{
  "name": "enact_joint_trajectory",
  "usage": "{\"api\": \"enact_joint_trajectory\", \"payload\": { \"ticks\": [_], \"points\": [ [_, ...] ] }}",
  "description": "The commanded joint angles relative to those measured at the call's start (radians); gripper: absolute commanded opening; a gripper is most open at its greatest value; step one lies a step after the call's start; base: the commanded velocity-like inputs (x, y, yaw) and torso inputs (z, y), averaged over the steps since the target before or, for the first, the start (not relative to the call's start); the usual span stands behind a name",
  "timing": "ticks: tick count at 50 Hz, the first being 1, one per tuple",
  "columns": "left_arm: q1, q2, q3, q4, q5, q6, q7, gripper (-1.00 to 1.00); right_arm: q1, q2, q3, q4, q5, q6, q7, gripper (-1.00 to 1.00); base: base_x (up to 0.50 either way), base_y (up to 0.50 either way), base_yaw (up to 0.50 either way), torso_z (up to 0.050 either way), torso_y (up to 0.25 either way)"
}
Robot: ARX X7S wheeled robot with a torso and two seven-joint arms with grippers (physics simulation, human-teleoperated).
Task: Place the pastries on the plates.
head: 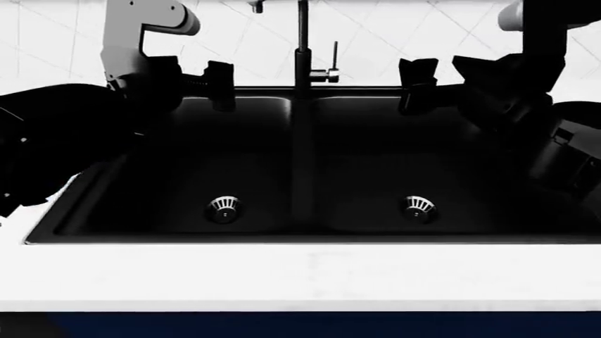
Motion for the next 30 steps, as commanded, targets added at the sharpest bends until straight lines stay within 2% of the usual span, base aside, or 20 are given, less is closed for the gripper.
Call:
{"api": "enact_joint_trajectory", "payload": {
  "ticks": [1,30],
  "points": [
    [0.004,-0.006,0.005,0.008,0.006,-0.006,0.003,1.00,-0.001,0.002,-0.001,0.001,0.001,-0.001,0.001,1.00,0.00,-0.50,0.00,0.000,0.000],
    [0.004,0.007,-0.007,-0.008,0.004,0.002,0.008,1.00,0.015,0.011,-0.003,0.009,0.008,0.013,0.006,1.00,0.00,-0.50,0.00,0.000,0.000]
  ]
}}
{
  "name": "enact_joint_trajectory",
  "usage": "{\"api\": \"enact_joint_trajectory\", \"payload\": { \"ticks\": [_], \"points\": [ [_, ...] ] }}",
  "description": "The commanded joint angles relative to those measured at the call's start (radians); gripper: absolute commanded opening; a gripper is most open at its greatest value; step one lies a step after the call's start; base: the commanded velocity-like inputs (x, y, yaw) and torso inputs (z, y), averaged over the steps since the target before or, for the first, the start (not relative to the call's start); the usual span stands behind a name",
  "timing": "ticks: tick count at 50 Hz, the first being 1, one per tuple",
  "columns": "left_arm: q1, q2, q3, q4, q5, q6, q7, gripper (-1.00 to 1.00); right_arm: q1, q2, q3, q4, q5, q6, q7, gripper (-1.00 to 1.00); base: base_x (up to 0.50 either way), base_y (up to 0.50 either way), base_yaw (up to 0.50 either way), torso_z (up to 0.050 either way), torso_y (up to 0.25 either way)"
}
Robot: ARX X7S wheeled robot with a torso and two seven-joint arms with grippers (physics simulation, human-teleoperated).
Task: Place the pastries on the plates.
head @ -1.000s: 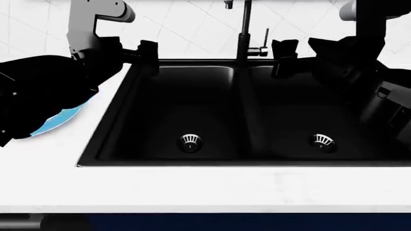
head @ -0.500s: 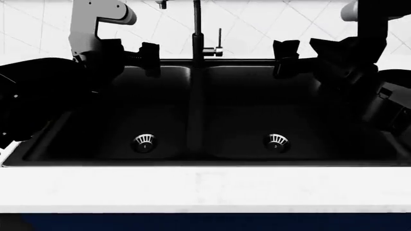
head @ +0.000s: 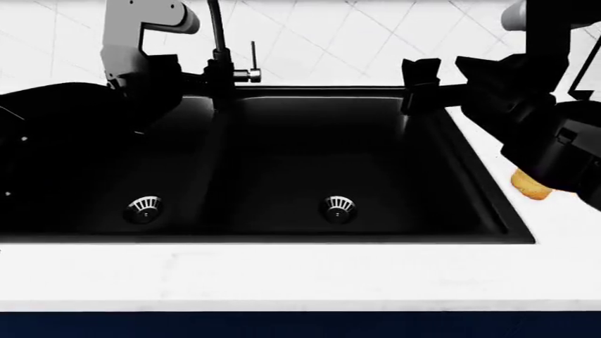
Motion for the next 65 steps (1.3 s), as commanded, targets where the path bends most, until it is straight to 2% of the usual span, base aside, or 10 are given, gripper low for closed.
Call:
{"api": "enact_joint_trajectory", "payload": {
  "ticks": [1,39,65],
  "points": [
    [0.006,0.005,-0.002,-0.001,-0.001,0.002,-0.001,1.00,0.012,0.003,-0.005,0.010,0.000,0.008,-0.004,1.00,0.00,-0.50,0.00,0.000,0.000],
    [0.009,0.002,-0.012,0.002,-0.001,0.002,-0.006,1.00,0.005,0.015,-0.007,-0.005,-0.012,-0.013,-0.008,1.00,0.01,-0.50,0.00,0.000,0.000],
    [0.006,0.010,-0.014,-0.017,0.008,0.002,0.010,1.00,-0.017,0.010,-0.003,-0.013,-0.002,-0.026,0.001,1.00,0.13,-0.20,0.00,0.000,0.000]
  ]
}}
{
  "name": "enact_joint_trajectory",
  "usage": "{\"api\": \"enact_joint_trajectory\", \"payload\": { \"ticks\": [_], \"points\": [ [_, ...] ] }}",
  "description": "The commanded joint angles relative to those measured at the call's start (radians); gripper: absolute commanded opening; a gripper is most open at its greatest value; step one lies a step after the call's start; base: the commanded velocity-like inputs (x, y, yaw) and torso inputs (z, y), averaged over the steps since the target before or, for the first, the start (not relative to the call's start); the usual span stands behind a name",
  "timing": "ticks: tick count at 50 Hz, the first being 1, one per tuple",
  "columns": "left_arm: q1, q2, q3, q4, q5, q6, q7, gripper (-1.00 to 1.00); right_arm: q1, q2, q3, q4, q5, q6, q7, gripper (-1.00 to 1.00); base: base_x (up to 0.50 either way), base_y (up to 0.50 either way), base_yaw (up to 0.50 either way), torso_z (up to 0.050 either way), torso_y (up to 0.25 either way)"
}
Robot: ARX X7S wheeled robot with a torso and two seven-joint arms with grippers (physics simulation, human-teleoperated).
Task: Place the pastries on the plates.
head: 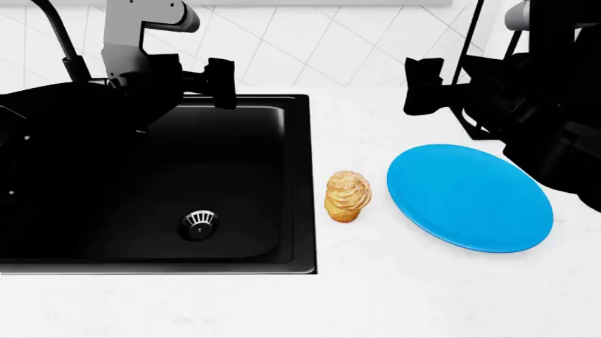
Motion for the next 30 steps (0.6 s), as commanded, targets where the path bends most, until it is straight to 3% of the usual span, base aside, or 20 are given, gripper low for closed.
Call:
{"api": "enact_joint_trajectory", "payload": {
  "ticks": [1,19,30],
  "points": [
    [0.000,0.000,-0.001,-0.003,0.002,-0.001,0.002,1.00,-0.011,-0.001,0.004,-0.006,0.009,-0.005,0.005,1.00,0.00,0.00,0.00,0.000,0.000],
    [0.008,0.003,-0.005,-0.003,0.001,0.000,-0.004,1.00,-0.008,-0.001,-0.008,-0.008,0.001,-0.008,-0.005,1.00,0.03,-0.16,0.00,0.000,0.000],
    [0.007,0.006,-0.007,-0.010,0.003,0.001,0.002,1.00,-0.008,-0.006,-0.015,0.002,-0.007,-0.017,-0.017,1.00,0.03,-0.01,0.00,0.000,0.000]
  ]
}}
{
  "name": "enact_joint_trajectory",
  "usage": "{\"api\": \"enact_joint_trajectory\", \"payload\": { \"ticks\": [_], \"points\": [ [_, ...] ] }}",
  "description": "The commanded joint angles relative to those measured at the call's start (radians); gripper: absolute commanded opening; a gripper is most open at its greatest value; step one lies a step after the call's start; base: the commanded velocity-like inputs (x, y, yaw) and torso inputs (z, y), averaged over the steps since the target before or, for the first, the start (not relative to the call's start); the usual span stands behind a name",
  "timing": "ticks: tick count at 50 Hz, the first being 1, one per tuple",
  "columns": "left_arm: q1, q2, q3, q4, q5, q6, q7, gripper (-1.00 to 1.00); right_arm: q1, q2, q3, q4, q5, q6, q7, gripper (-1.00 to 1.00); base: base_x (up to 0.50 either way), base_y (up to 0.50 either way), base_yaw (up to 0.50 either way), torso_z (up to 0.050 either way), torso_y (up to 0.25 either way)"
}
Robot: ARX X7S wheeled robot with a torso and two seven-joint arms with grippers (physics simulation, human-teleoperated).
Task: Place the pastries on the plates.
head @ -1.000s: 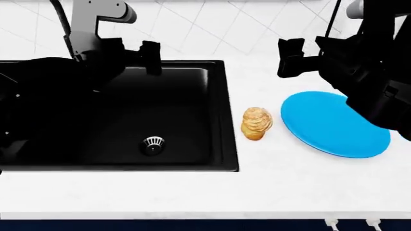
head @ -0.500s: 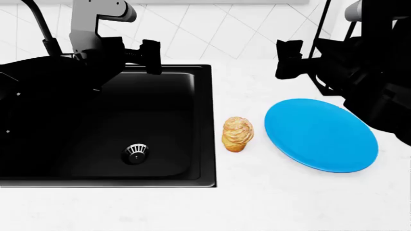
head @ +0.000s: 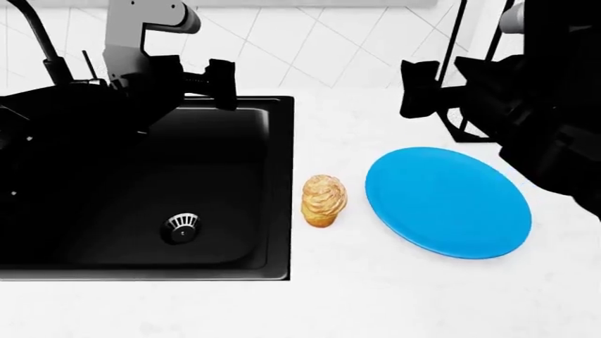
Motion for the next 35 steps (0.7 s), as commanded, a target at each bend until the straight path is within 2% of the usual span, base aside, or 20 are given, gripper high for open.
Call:
{"api": "enact_joint_trajectory", "payload": {
  "ticks": [1,19,35],
  "points": [
    [0.000,0.002,-0.003,-0.004,0.001,0.000,0.002,1.00,0.000,-0.004,-0.007,0.006,-0.007,-0.008,-0.010,1.00,0.04,0.00,0.00,0.000,0.000],
    [0.001,0.000,-0.004,-0.004,0.005,-0.002,0.007,1.00,-0.006,-0.002,-0.007,0.004,-0.010,-0.018,-0.012,1.00,0.04,0.00,0.00,0.000,0.000],
    [0.003,0.003,-0.006,-0.005,0.008,-0.001,0.006,1.00,-0.008,0.001,-0.007,0.001,-0.009,-0.022,-0.012,1.00,0.12,0.00,0.00,0.000,0.000]
  ]
}}
